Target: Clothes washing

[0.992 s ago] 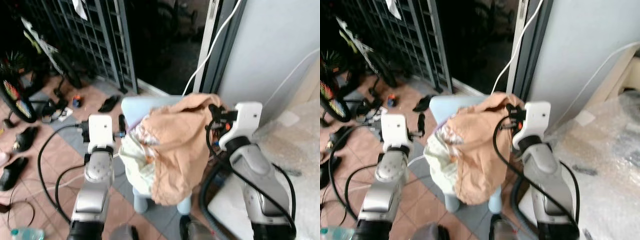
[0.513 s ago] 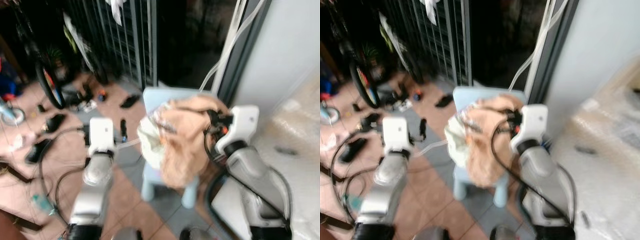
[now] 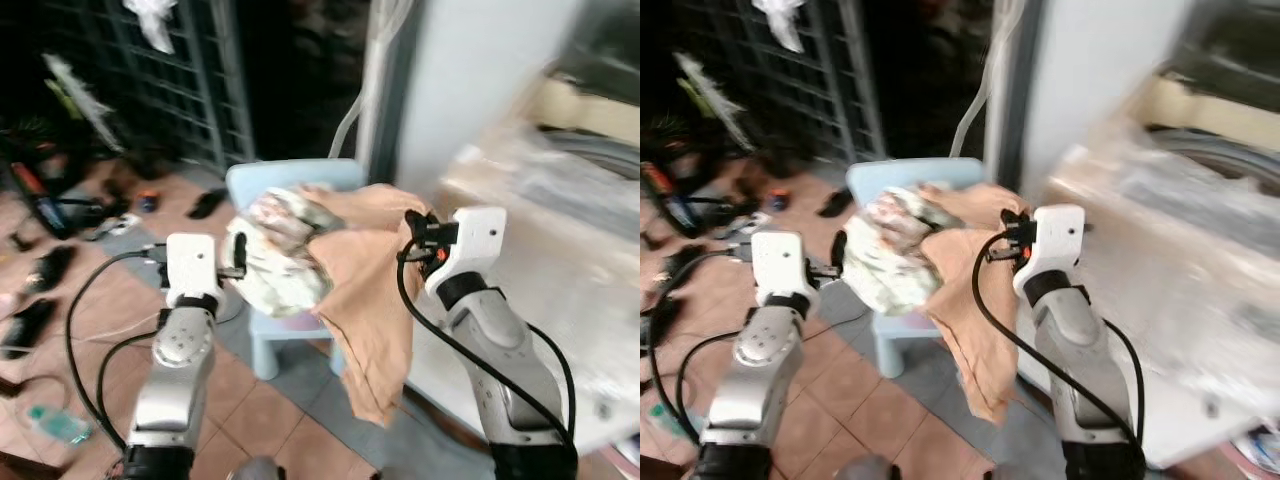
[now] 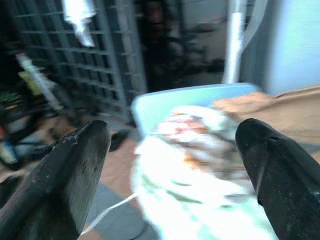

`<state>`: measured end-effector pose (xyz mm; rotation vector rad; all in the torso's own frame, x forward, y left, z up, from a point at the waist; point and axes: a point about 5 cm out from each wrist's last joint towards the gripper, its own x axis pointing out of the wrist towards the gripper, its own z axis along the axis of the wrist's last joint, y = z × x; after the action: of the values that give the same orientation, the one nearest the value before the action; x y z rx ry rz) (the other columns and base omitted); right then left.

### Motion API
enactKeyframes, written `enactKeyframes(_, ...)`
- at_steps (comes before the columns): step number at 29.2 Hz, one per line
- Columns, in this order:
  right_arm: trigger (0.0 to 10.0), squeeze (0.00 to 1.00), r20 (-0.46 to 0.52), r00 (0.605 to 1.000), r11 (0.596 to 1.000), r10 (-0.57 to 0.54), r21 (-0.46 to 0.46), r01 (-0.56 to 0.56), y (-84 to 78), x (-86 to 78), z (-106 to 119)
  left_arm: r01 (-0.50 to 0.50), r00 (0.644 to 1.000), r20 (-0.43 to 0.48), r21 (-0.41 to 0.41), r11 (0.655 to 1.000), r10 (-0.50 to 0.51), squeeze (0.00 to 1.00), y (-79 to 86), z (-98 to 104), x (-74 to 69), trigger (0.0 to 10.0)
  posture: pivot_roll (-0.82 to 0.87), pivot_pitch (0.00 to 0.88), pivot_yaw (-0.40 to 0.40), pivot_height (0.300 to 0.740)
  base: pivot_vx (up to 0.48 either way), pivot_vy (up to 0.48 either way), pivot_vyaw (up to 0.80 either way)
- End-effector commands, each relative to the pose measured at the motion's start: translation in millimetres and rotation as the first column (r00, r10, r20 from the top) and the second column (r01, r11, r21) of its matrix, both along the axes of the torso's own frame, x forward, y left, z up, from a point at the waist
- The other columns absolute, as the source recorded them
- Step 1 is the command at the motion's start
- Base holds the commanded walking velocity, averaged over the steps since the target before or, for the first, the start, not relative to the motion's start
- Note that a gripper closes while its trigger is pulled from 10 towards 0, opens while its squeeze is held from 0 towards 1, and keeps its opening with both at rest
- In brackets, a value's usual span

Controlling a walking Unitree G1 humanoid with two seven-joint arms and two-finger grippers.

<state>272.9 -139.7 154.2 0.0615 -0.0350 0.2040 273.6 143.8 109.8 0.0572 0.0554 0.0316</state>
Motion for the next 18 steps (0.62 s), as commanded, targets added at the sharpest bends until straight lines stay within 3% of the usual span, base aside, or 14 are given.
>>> enactKeyframes(1,10.0,0.00,0.047,0.999,1.000,-0.026,-0.008,0.027,-6.9,-0.4,9.2,0.032,0.999,0.007,-0.012,0.999,-0.032,0.00,-7.8,2.0,-0.1,10.0,-0.06,0.000,0.056,0.740,0.000,-0.262,-0.80)
enactKeyframes(5,10.0,0.00,0.050,0.998,0.999,-0.036,-0.011,0.036,-8.1,0.2,9.8,0.034,0.999,0.003,-0.012,0.999,-0.034,0.00,-8.5,1.8,-0.3,10.0,-0.05,0.000,0.053,0.740,0.000,-0.258,-0.80)
enactKeyframes(12,10.0,0.00,0.032,0.999,0.999,-0.037,-0.015,0.038,-9.0,-1.0,3.3,0.009,1.000,-0.006,-0.036,0.999,-0.009,0.00,-5.9,0.3,-1.8,10.0,-0.05,0.000,0.048,0.740,0.000,0.000,-0.77)
enactKeyframes(18,10.0,0.00,0.014,0.999,0.999,-0.031,-0.017,0.031,-8.6,-5.0,-3.2,-0.021,0.999,-0.034,-0.079,0.997,0.019,0.00,-1.7,-3.4,-3.2,10.0,-0.05,0.000,0.047,0.740,0.000,0.044,0.00)
